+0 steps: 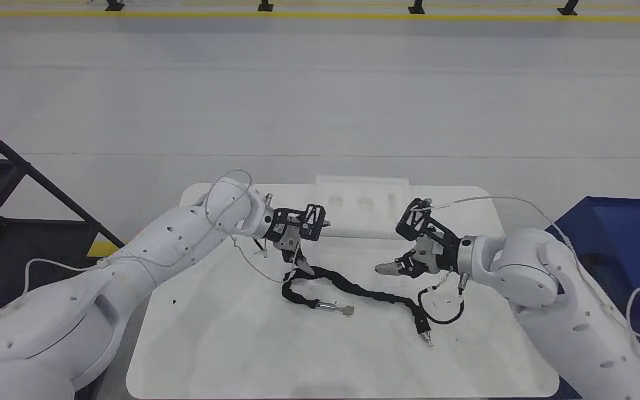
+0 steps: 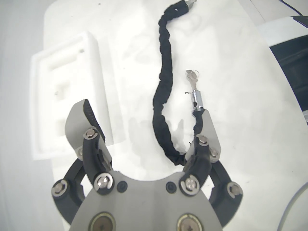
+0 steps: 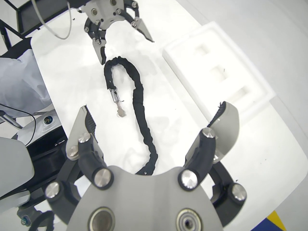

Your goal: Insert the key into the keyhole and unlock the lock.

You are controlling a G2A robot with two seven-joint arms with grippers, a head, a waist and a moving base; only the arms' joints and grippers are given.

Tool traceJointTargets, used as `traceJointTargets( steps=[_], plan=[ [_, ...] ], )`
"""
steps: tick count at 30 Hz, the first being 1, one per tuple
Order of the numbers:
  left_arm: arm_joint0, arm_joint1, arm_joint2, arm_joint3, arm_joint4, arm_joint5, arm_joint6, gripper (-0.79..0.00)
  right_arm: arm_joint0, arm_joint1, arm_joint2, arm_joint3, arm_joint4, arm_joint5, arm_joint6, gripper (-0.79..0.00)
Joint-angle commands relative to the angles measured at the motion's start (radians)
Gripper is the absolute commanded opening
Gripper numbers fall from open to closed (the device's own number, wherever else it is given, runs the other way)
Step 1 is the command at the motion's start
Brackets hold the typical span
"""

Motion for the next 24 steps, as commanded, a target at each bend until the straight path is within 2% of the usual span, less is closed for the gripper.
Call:
traceJointTargets(
  steps=[1, 8, 18, 21, 24],
  plan=[
    [-0.026, 0.009, 0.001, 0.005, -0.018, 0.0, 0.03, 0.0, 0.027, -0.004, -0.009, 0.031, 0.016, -0.059, -0.03, 0.0],
    [-0.108, 0.05, 0.002, 0.016, -0.054, 0.0, 0.157, 0.0, 0.167, -0.022, -0.053, 0.133, 0.024, -0.238, -0.12, 0.0],
    [-0.23, 0.104, 0.002, 0.026, -0.164, 0.0, 0.235, 0.0, 0.382, -0.046, -0.105, 0.24, 0.107, -0.316, -0.121, 0.0],
    [-0.255, 0.113, 0.002, 0.044, -0.232, 0.0, 0.223, 0.0, 0.43, -0.052, -0.122, 0.274, 0.14, -0.327, -0.116, 0.0],
    [-0.267, 0.113, 0.002, 0.049, -0.325, 0.0, 0.165, 0.0, 0.474, -0.059, -0.14, 0.309, 0.16, -0.343, -0.117, 0.0]
  ],
)
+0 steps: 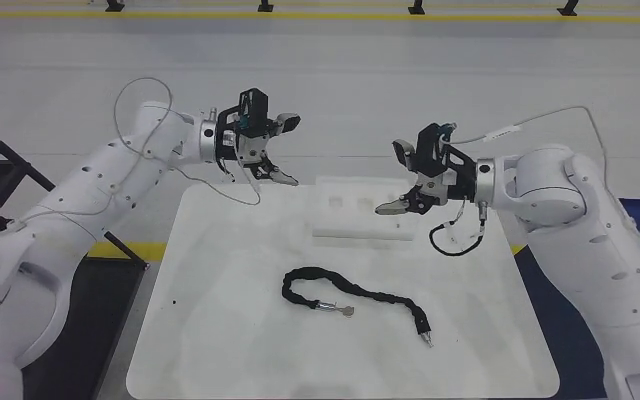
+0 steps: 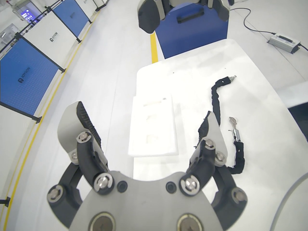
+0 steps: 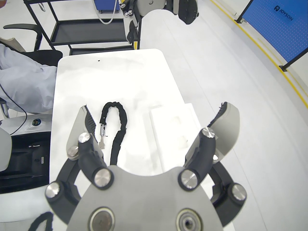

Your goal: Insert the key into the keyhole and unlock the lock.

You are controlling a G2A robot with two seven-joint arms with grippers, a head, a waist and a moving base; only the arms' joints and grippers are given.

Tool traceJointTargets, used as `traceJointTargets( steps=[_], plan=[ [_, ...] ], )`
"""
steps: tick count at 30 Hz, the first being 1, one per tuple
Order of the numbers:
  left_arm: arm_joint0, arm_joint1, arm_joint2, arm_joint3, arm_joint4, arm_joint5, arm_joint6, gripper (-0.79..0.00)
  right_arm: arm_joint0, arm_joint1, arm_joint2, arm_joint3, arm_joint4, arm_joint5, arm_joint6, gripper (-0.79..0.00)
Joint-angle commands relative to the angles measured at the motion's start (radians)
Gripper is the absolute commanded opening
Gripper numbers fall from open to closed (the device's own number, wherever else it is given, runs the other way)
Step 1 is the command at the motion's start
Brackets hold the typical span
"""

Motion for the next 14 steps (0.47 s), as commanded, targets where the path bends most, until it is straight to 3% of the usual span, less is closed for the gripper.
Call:
traceJointTargets(
  steps=[1, 9, 14],
  plan=[
    [-0.007, -0.002, 0.0, -0.001, -0.07, 0.0, -0.053, 0.0, 0.027, -0.004, -0.013, 0.02, 0.008, -0.01, 0.0, 0.0],
    [-0.042, 0.007, 0.0, -0.032, -0.365, 0.0, -0.385, 0.0, 0.103, -0.018, -0.056, 0.067, 0.012, -0.046, -0.001, 0.0],
    [-0.043, 0.007, 0.0, -0.032, -0.373, 0.0, -0.4, -0.001, 0.103, -0.018, -0.056, 0.068, 0.012, -0.046, -0.002, 0.0]
  ],
)
